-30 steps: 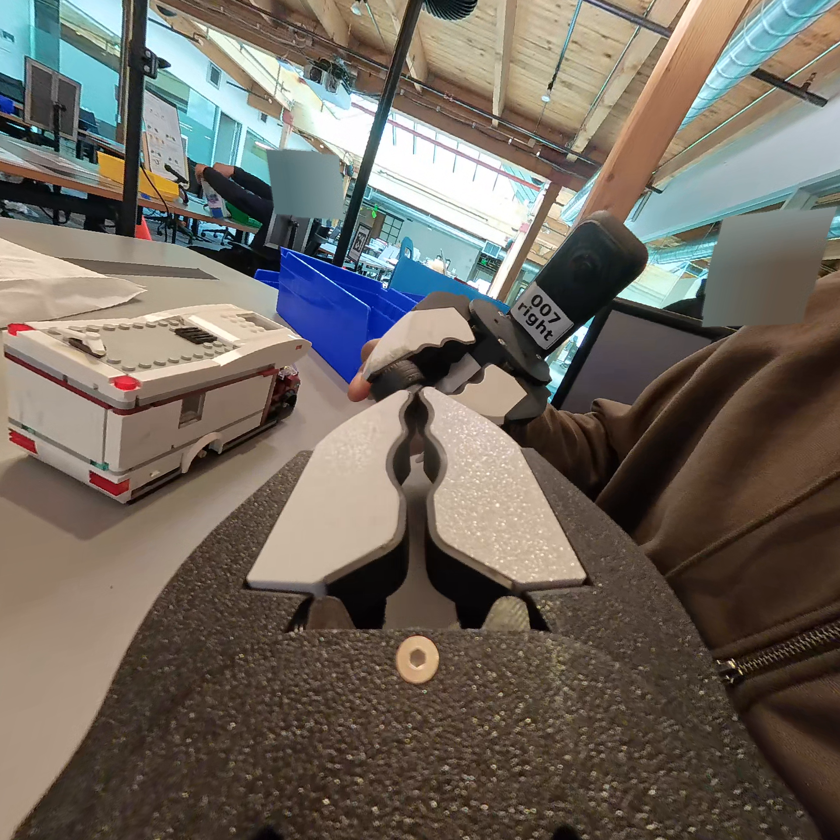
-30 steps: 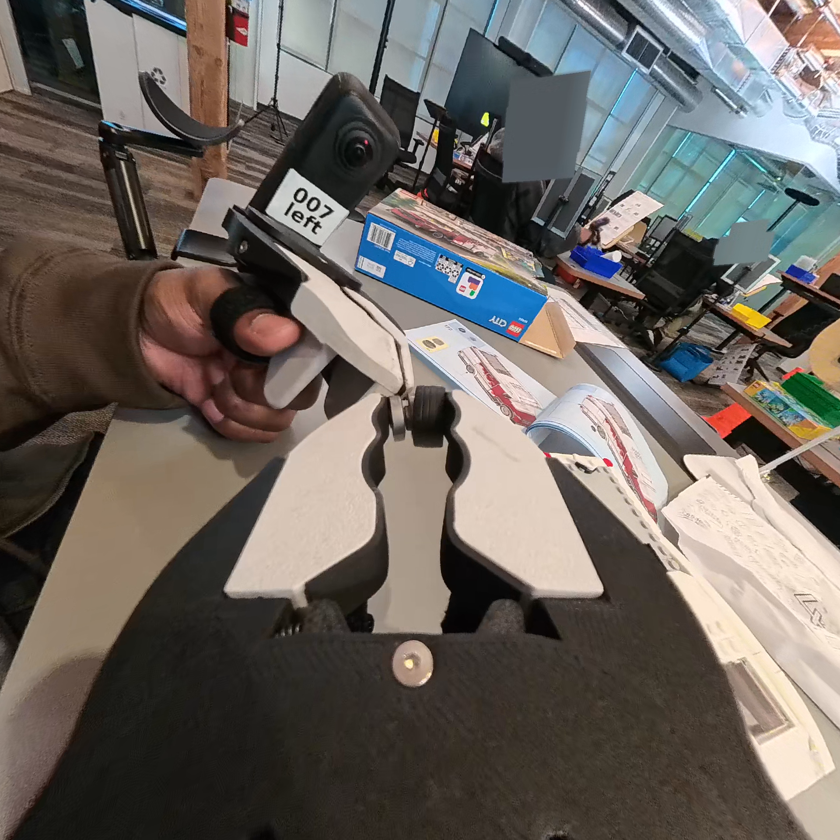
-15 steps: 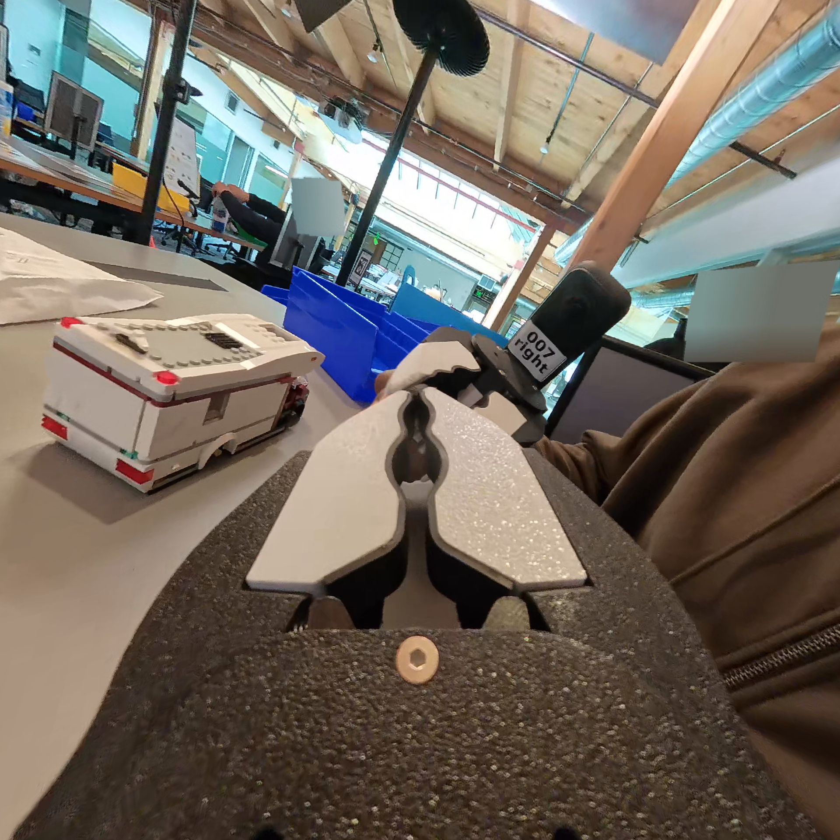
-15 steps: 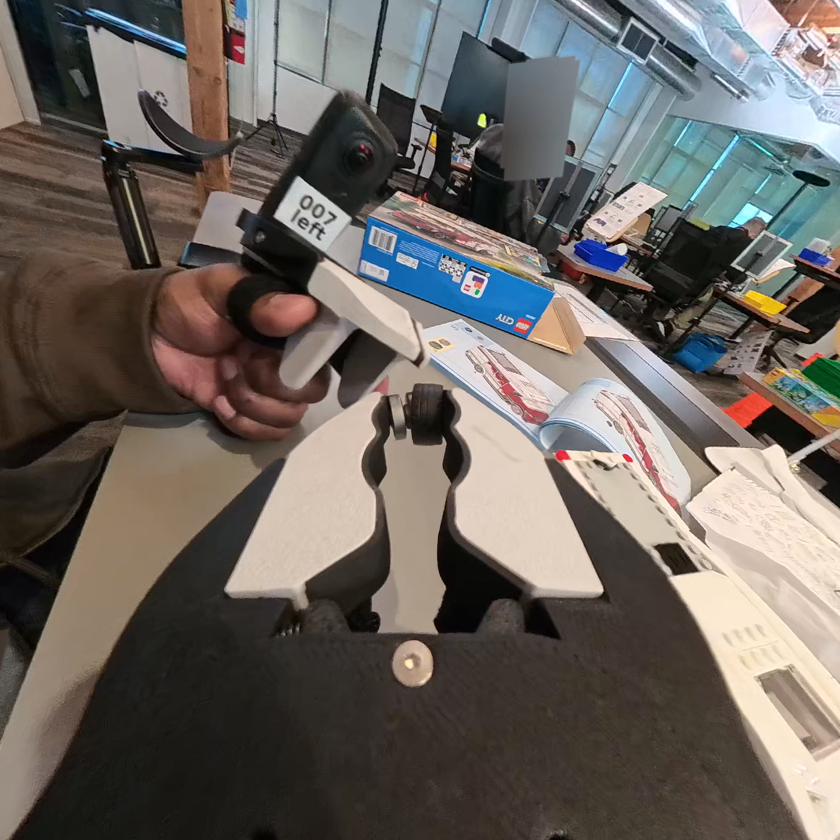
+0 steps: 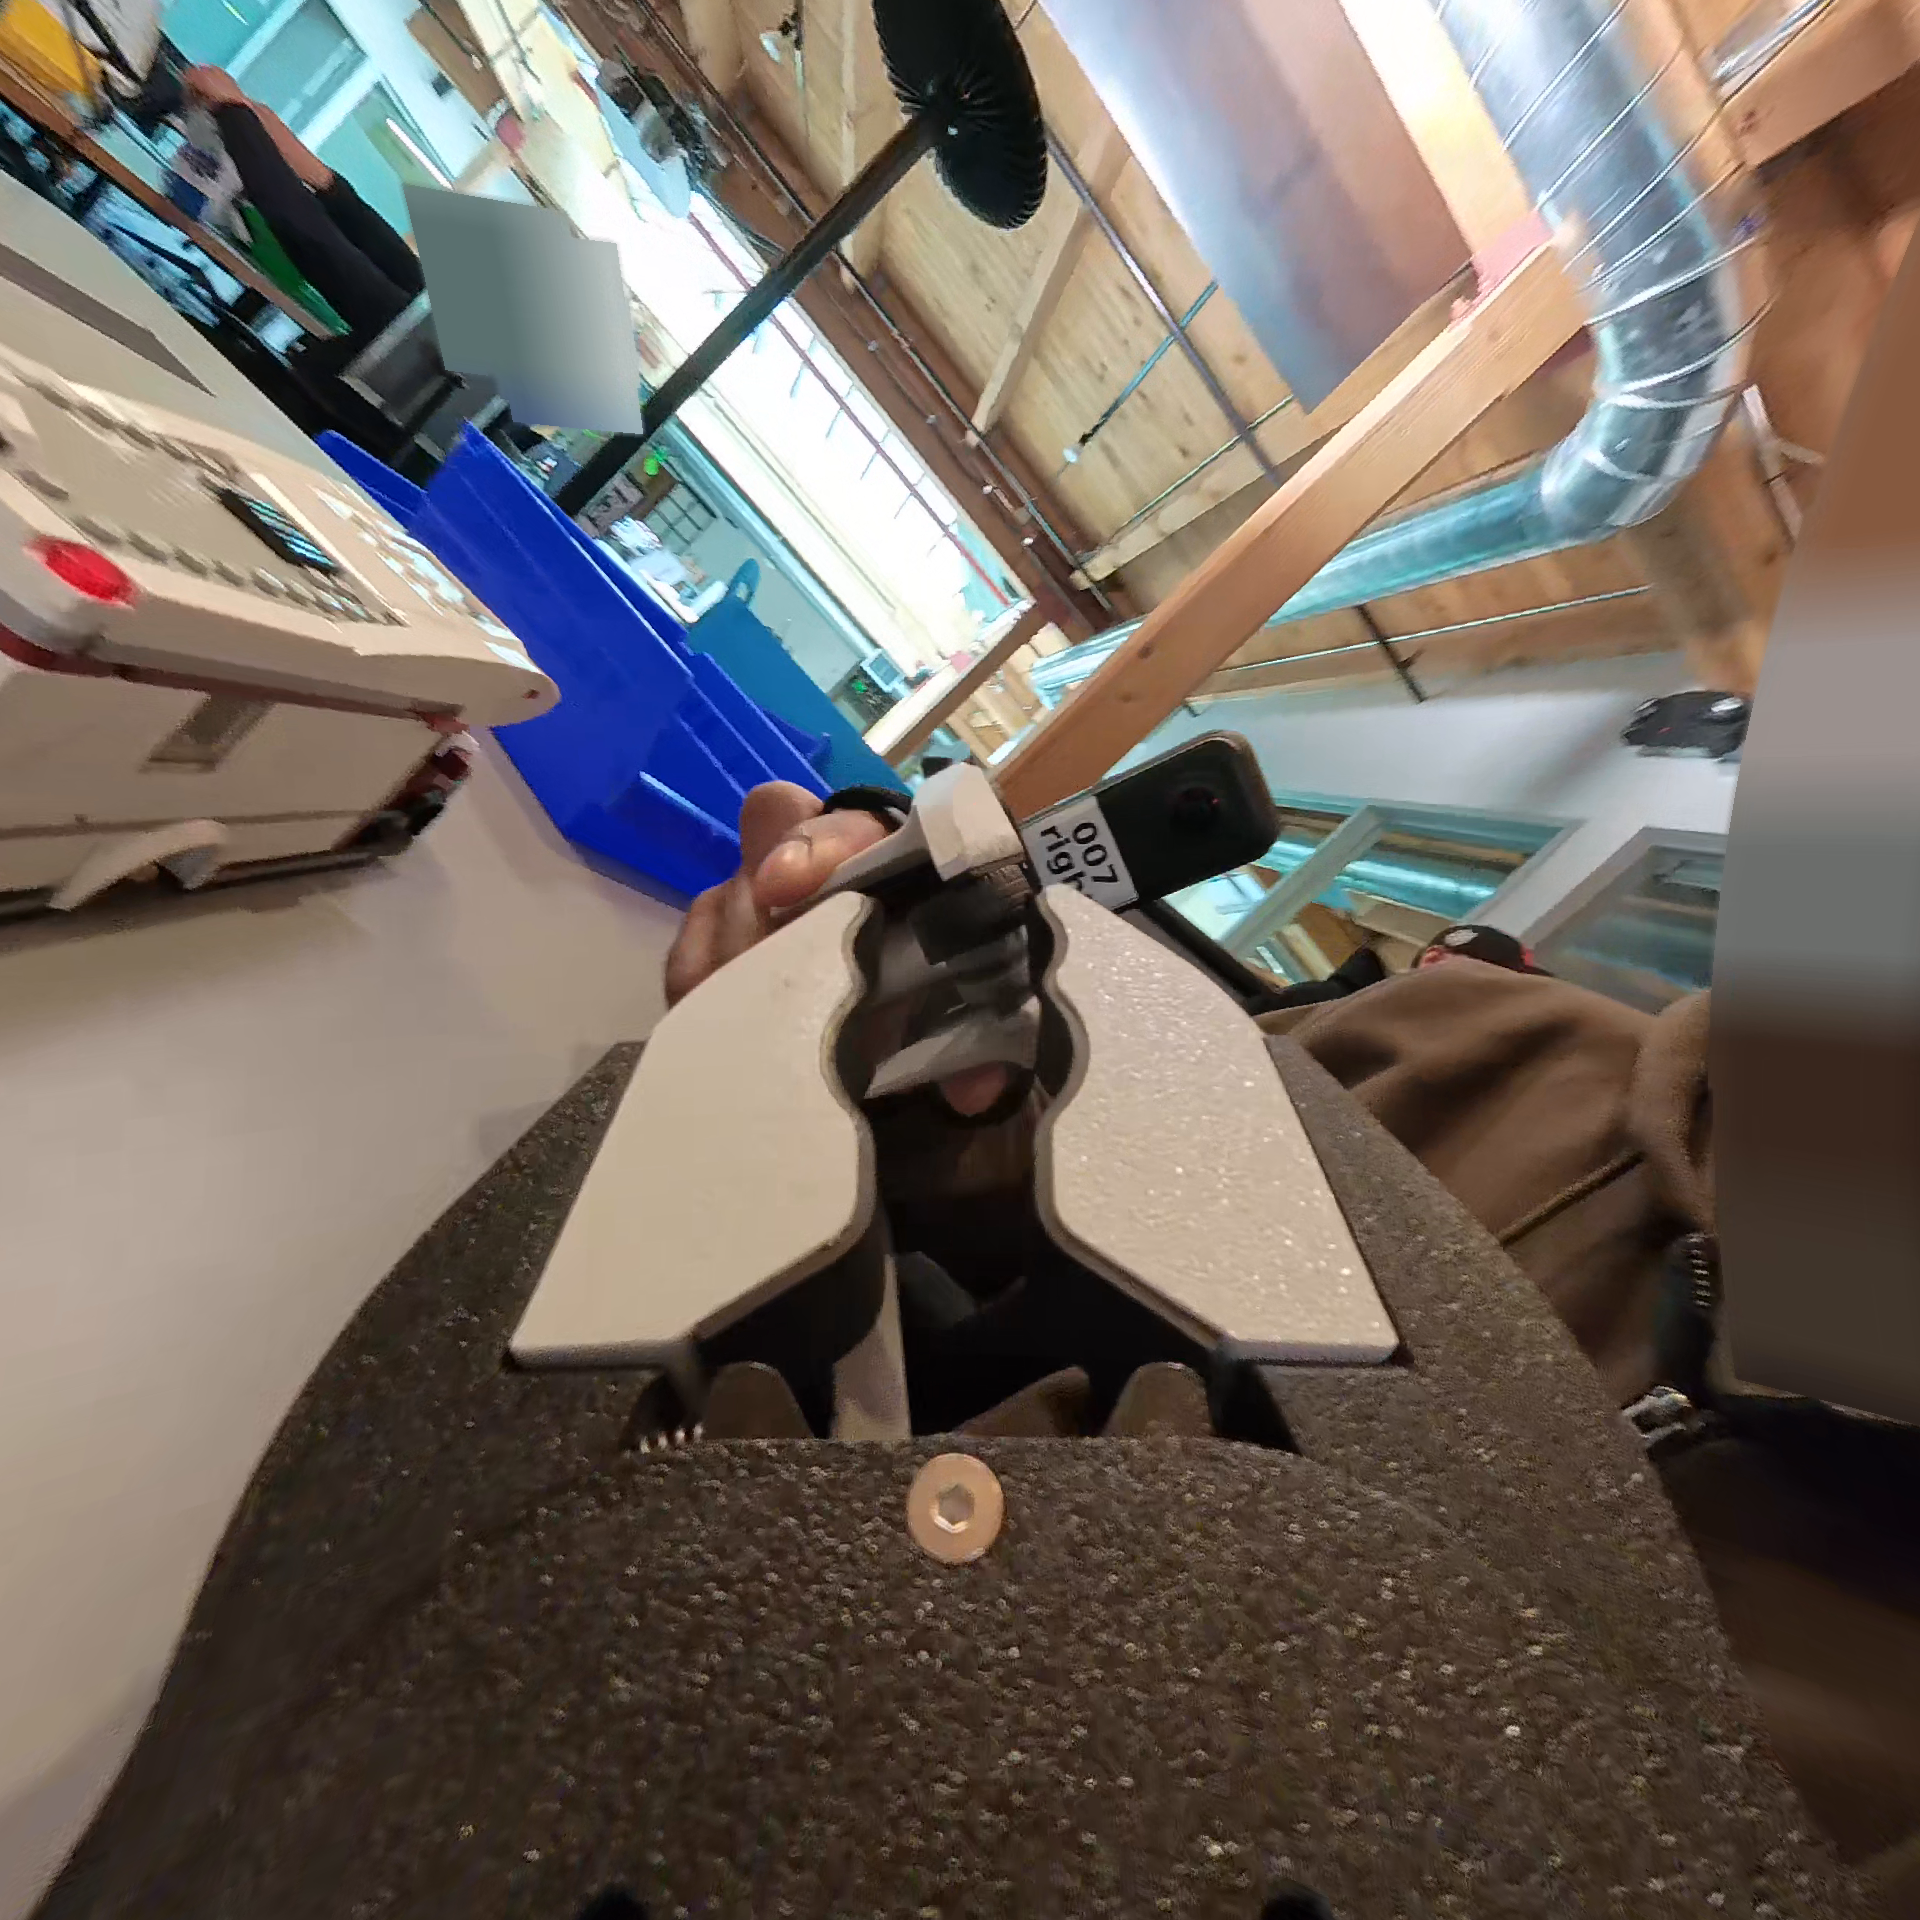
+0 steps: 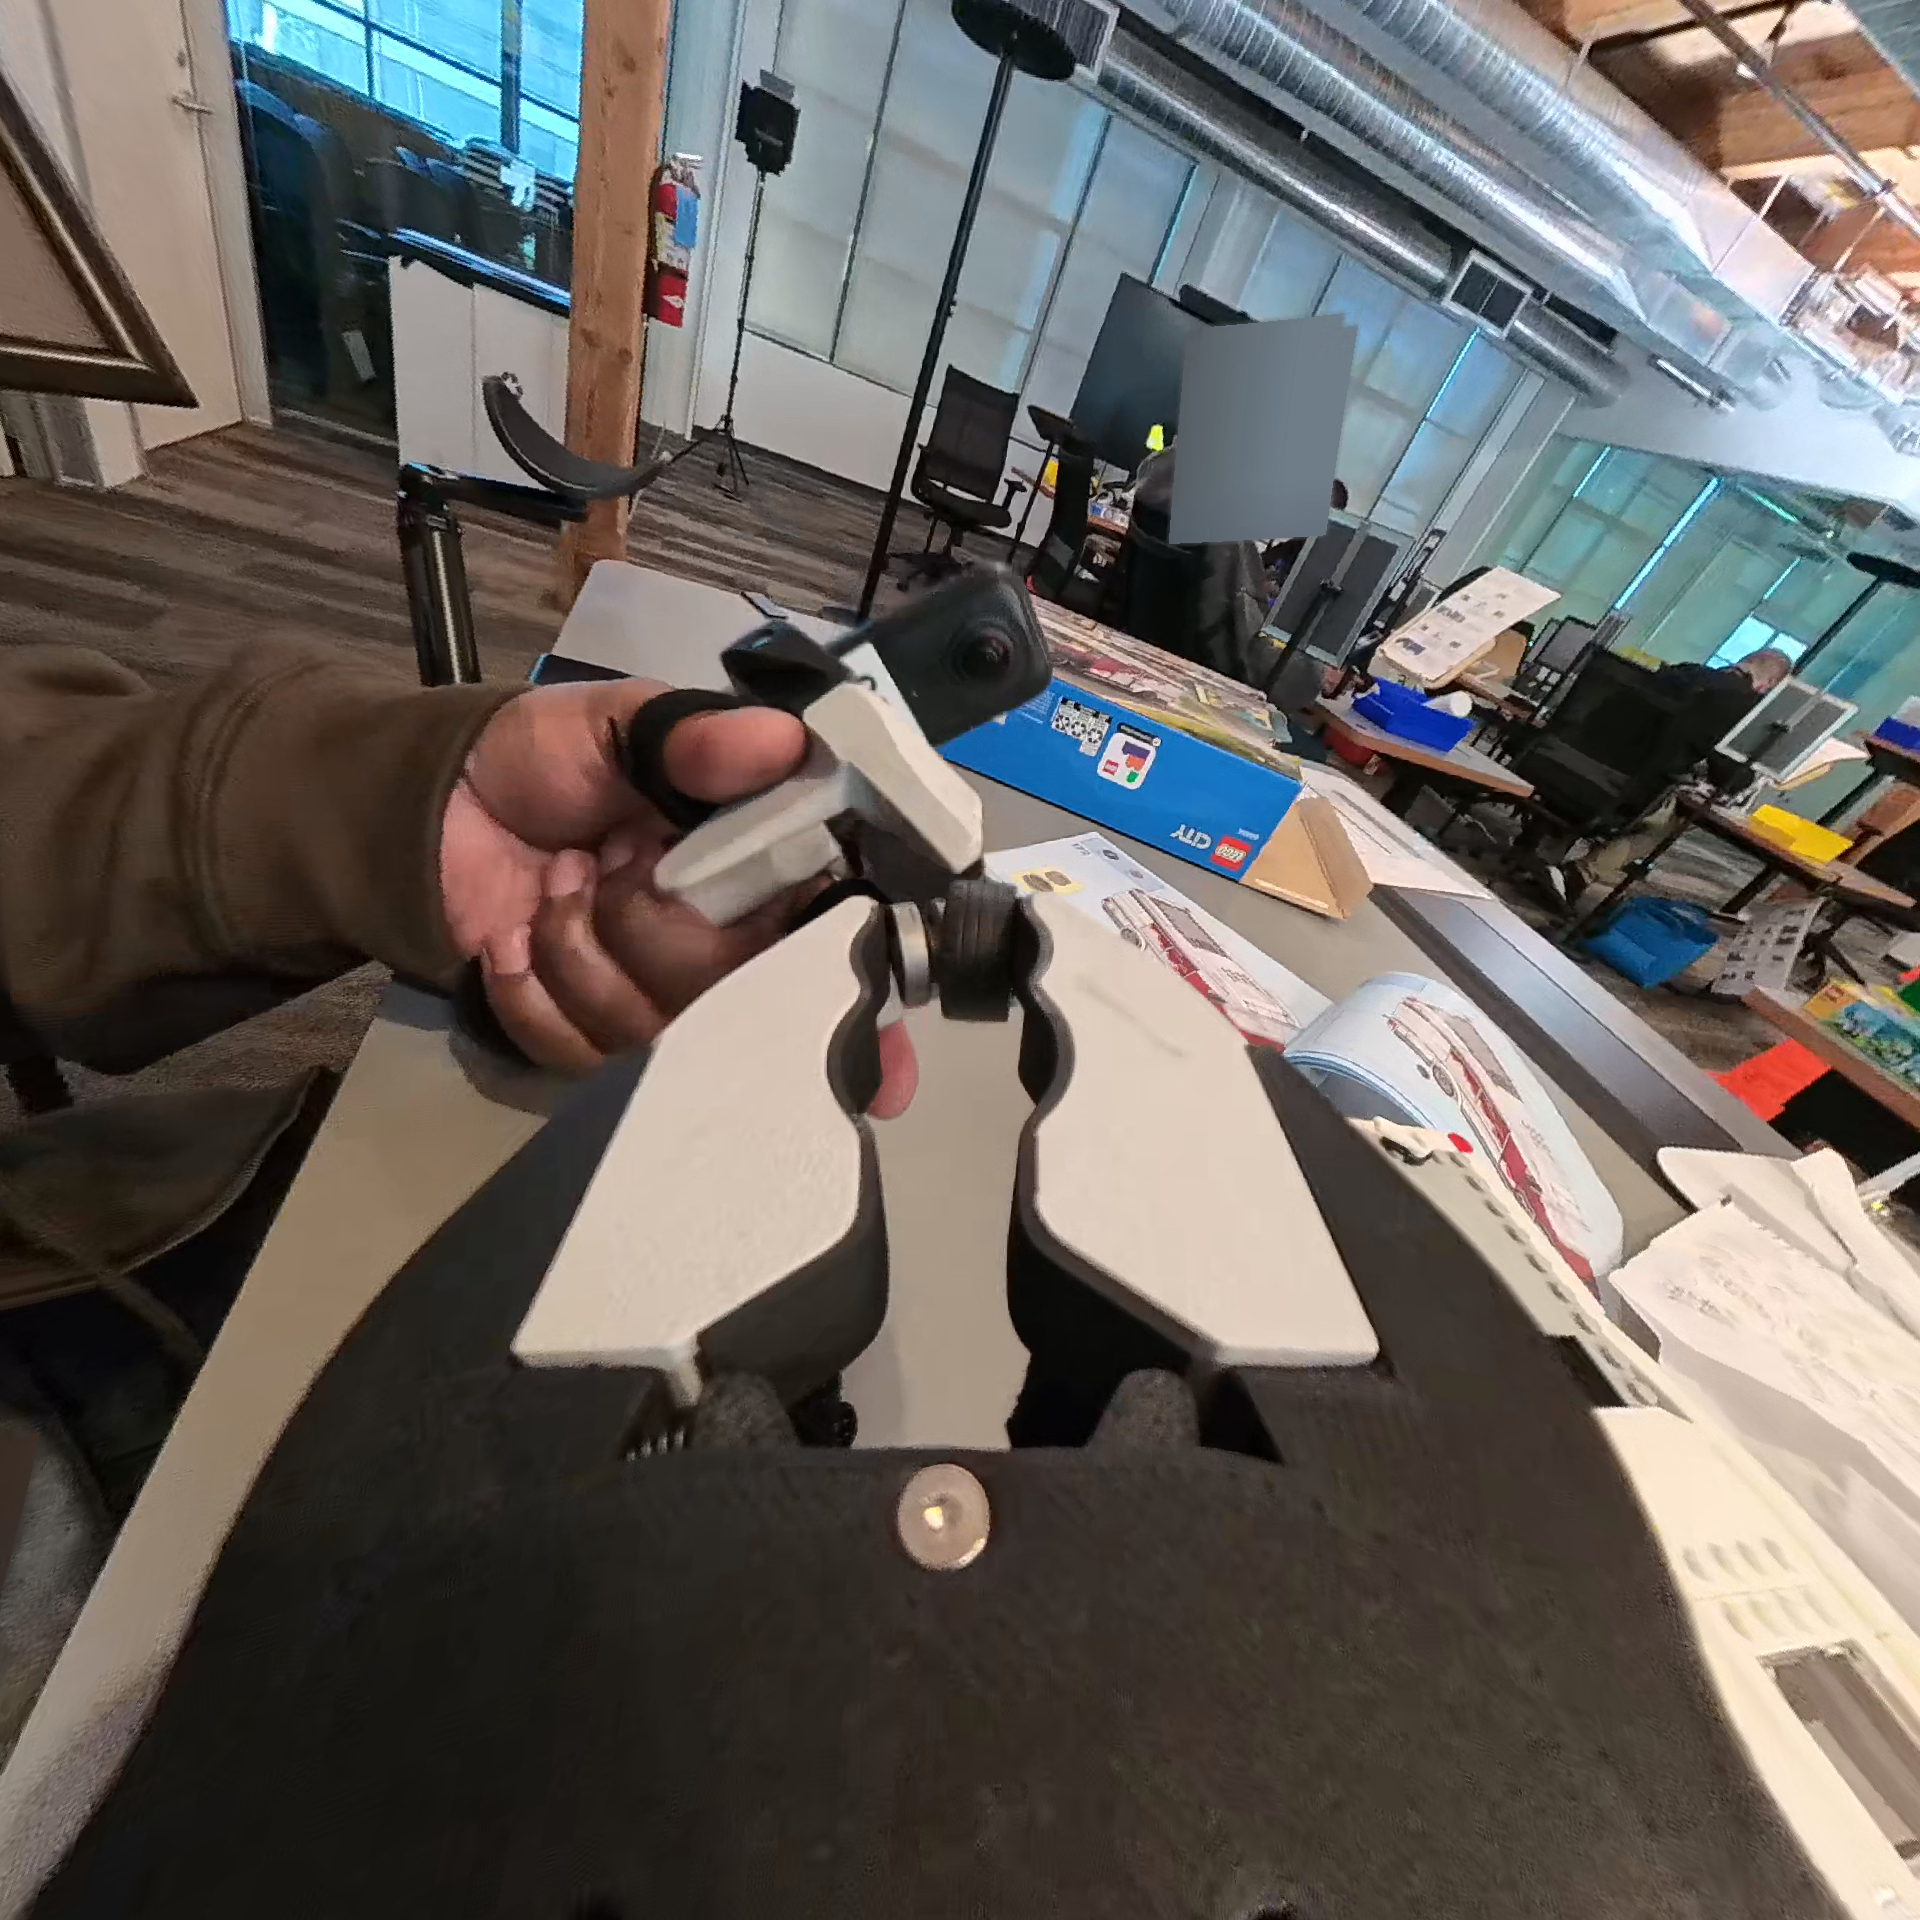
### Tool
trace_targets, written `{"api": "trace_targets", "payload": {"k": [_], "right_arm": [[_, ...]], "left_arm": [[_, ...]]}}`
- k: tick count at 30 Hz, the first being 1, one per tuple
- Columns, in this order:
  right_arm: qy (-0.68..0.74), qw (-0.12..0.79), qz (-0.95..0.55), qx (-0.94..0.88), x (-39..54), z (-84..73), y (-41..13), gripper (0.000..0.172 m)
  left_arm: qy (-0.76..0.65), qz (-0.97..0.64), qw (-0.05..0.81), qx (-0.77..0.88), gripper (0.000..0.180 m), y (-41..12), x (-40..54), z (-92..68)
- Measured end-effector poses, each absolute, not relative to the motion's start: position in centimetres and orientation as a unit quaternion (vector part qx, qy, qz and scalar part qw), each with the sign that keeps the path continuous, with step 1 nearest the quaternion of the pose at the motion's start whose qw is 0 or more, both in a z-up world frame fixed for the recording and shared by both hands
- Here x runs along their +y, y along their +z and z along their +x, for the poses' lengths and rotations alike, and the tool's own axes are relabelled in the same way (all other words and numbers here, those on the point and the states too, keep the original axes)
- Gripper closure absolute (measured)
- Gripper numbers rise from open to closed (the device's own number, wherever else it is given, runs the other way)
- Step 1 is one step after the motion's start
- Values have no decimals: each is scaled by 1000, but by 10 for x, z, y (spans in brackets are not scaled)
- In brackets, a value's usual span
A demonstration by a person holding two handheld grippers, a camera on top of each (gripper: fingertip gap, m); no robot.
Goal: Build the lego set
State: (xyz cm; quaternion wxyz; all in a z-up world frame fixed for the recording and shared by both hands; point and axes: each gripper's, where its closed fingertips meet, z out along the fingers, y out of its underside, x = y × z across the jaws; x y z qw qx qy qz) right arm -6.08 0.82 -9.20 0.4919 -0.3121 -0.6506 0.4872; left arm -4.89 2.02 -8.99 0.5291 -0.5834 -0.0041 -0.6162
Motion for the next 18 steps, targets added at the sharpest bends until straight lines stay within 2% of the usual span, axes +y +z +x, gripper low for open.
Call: {"api": "trace_targets", "payload": {"k": [3, 6, 8, 10, 13, 18], "right_arm": [[484, 496, -305, -653, 8, -60, -91, 149], [483, 500, -298, -654, 5, -60, -91, 149], [483, 500, -292, -657, 3, -60, -91, 150], [477, 503, -293, -658, 4, -61, -93, 149], [466, 511, -304, -655, 9, -63, -94, 149], [411, 549, -308, -659, 16, -66, -94, 139]], "left_arm": [[-644, -570, 510, -13, 142, -89, 21, -44], [-660, -566, 493, -14, 139, -90, 21, -36], [-667, -566, 484, -10, 142, -90, 21, -31], [-678, -549, 489, -12, 154, -86, 20, -31], [-675, -548, 493, -32, 154, -88, 25, -34], [-654, -562, 505, -48, 155, -92, 28, -39]]}}
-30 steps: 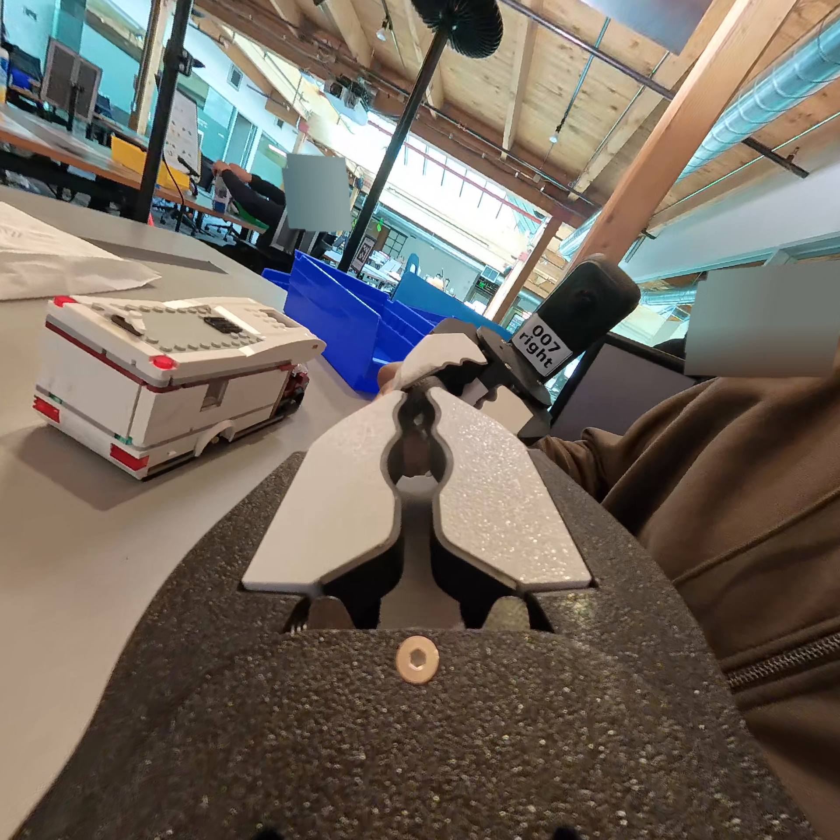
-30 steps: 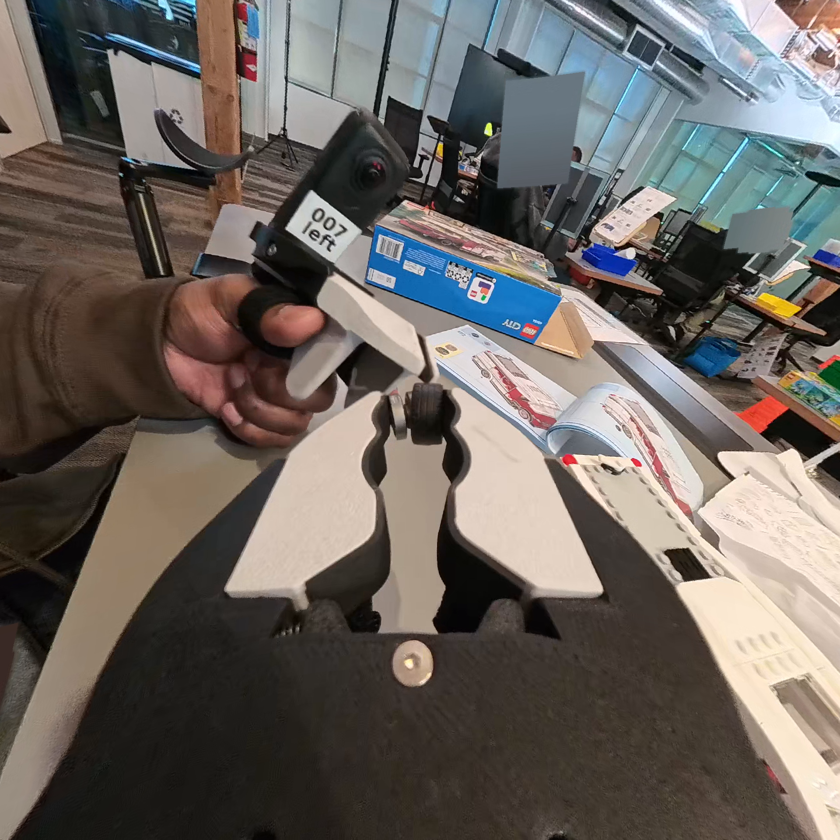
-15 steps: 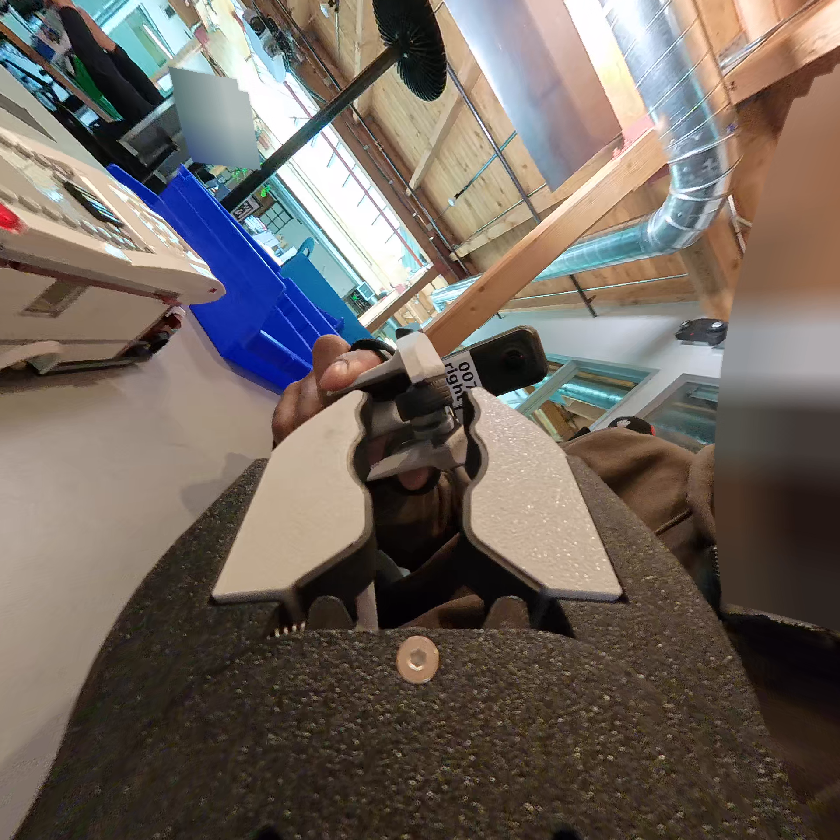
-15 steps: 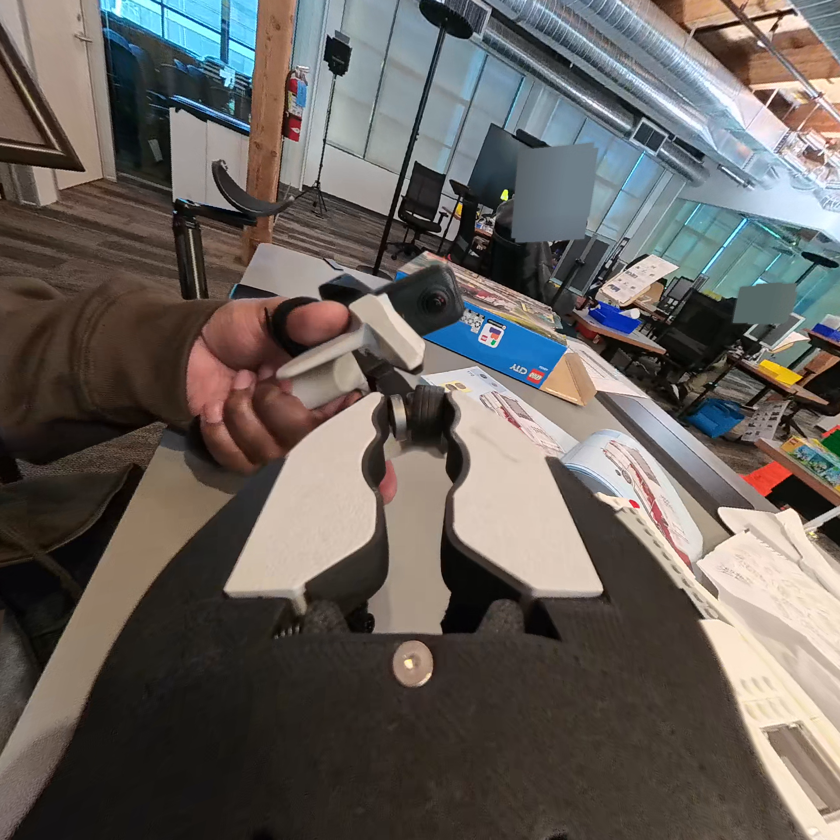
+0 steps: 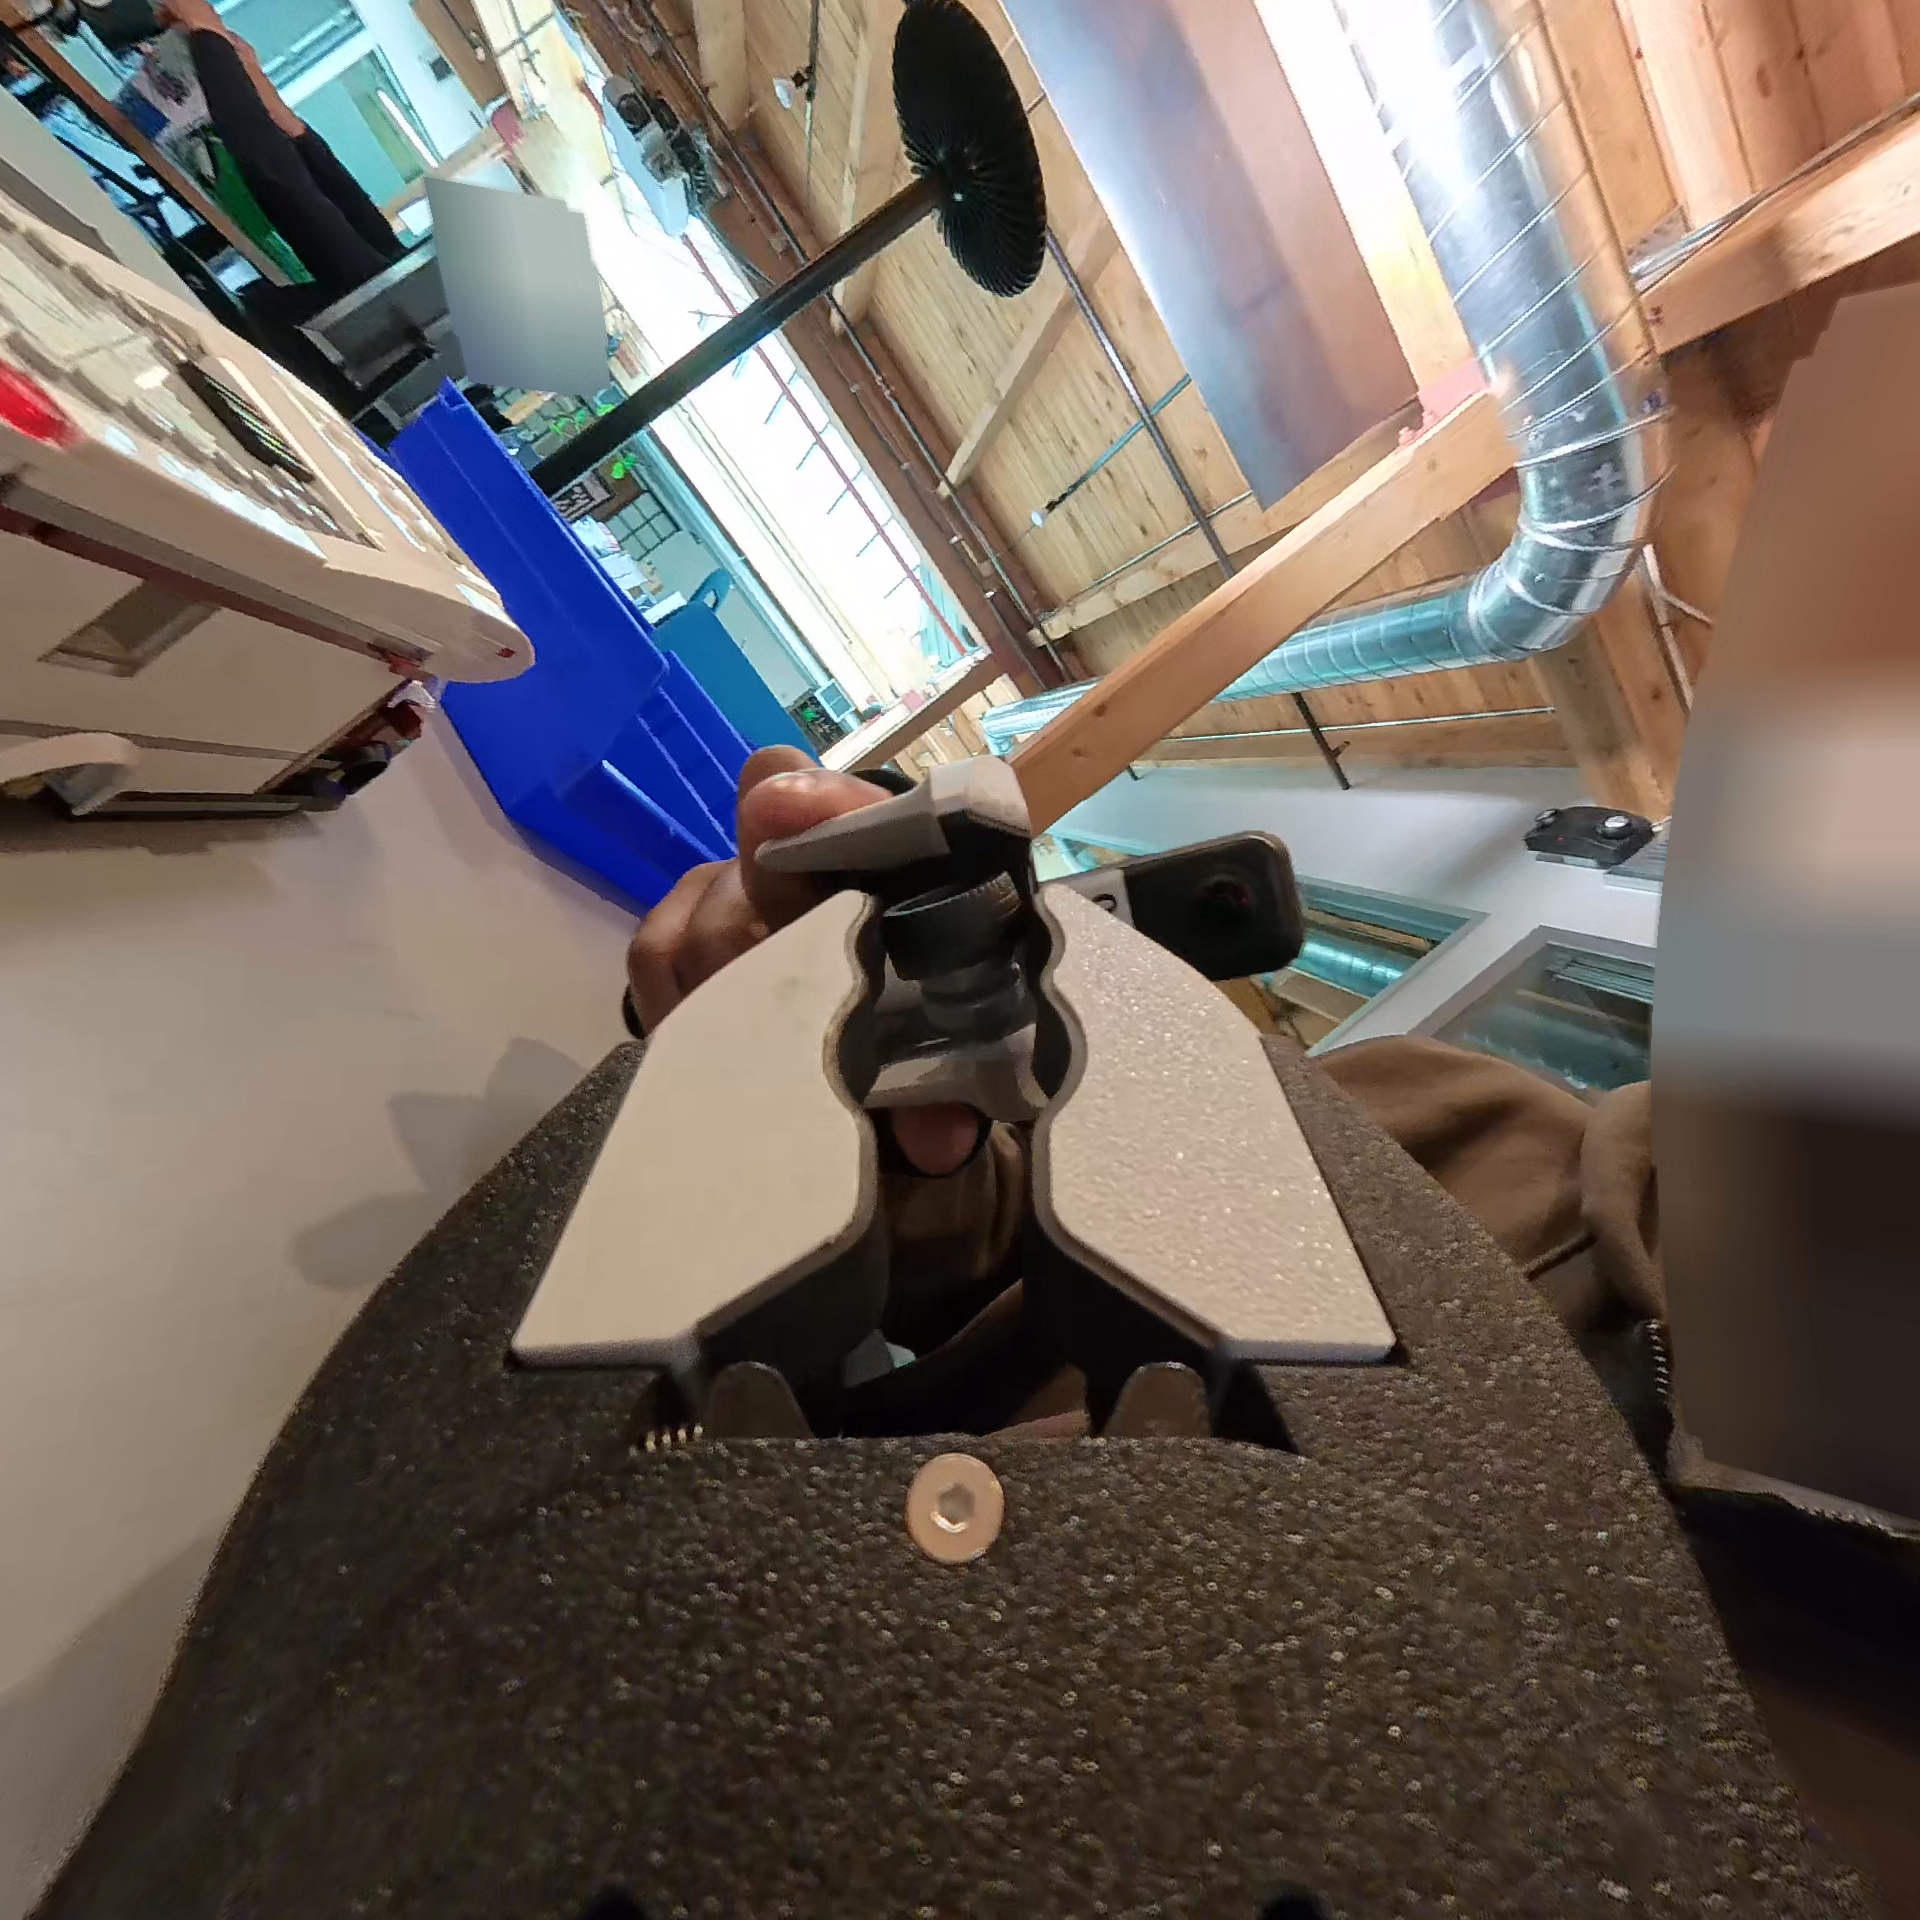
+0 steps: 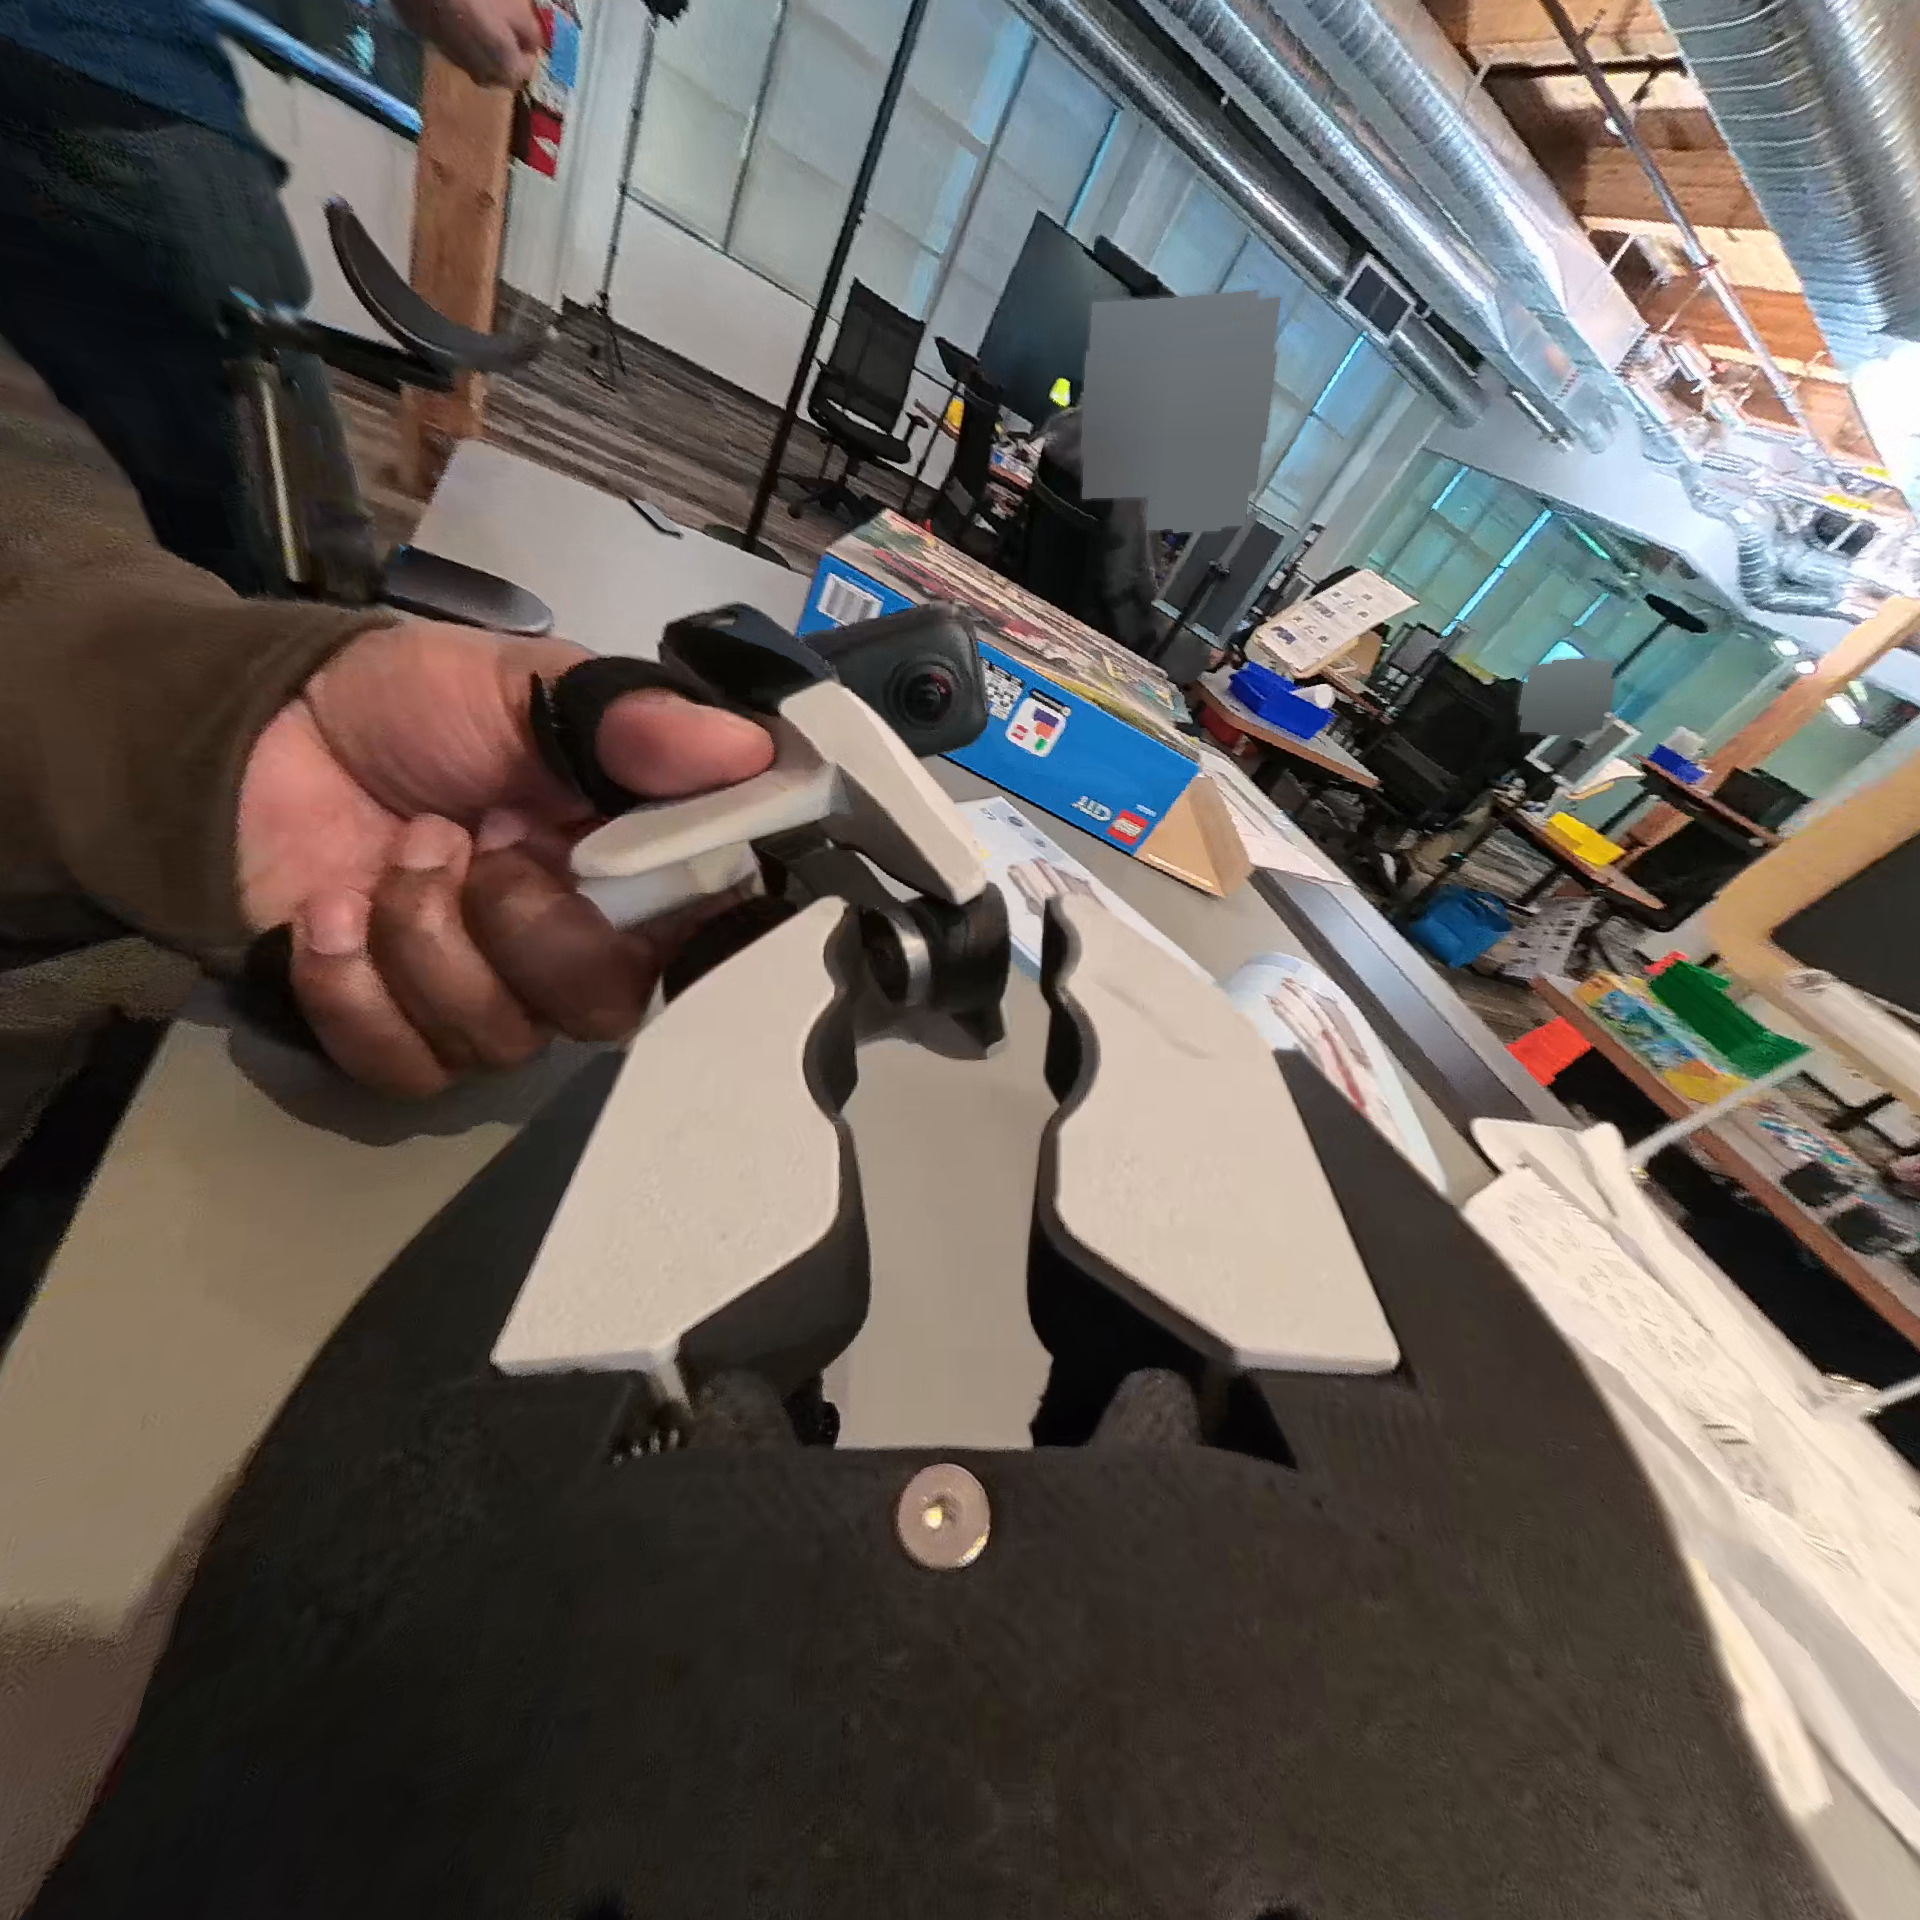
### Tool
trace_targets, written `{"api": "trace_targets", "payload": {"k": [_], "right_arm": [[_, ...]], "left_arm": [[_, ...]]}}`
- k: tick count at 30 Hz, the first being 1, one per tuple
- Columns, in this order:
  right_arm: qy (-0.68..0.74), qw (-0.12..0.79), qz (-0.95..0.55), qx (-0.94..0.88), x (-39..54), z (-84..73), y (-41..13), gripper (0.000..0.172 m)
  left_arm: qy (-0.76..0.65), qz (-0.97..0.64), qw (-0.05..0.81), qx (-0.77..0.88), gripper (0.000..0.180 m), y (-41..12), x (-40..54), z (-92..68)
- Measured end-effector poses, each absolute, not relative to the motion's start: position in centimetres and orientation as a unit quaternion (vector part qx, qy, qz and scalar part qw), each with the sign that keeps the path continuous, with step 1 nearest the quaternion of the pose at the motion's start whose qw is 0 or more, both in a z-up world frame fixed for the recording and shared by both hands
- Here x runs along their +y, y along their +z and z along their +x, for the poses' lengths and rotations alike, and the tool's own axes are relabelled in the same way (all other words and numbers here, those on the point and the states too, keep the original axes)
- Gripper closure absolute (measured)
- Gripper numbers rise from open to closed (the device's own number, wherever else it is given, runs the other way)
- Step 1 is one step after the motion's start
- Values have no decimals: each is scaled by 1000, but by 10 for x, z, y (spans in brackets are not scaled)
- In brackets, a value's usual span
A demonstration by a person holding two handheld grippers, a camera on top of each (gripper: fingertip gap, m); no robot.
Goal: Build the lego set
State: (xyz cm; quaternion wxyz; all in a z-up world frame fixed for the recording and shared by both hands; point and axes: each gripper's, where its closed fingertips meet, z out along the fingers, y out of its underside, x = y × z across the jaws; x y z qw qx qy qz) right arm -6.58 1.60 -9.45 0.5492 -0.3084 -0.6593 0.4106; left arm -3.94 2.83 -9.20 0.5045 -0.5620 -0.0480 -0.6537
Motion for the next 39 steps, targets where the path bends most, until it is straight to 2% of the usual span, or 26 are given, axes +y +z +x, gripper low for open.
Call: {"api": "trace_targets", "payload": {"k": [7, 16, 23, 27, 33, 39], "right_arm": [[346, 561, -278, -699, 14, -66, -101, 144], [490, 517, -311, -629, 20, -55, -81, 147], [535, 475, -308, -627, 11, -52, -82, 149], [535, 465, -298, -639, 4, -52, -85, 148], [502, 480, -284, -661, 0, -54, -91, 147], [459, 499, -290, -675, 4, -58, -96, 146]], "left_arm": [[-608, -603, 516, -28, 155, -98, 29, -37], [-516, -596, 610, 73, 155, -86, 19, -42], [-519, -573, 629, 86, 155, -80, 16, -40], [-547, -572, 606, 77, 154, -81, 15, -38], [-632, -566, 528, 38, 154, -85, 15, -31], [-626, -580, 521, 9, 156, -90, 21, -34]]}}
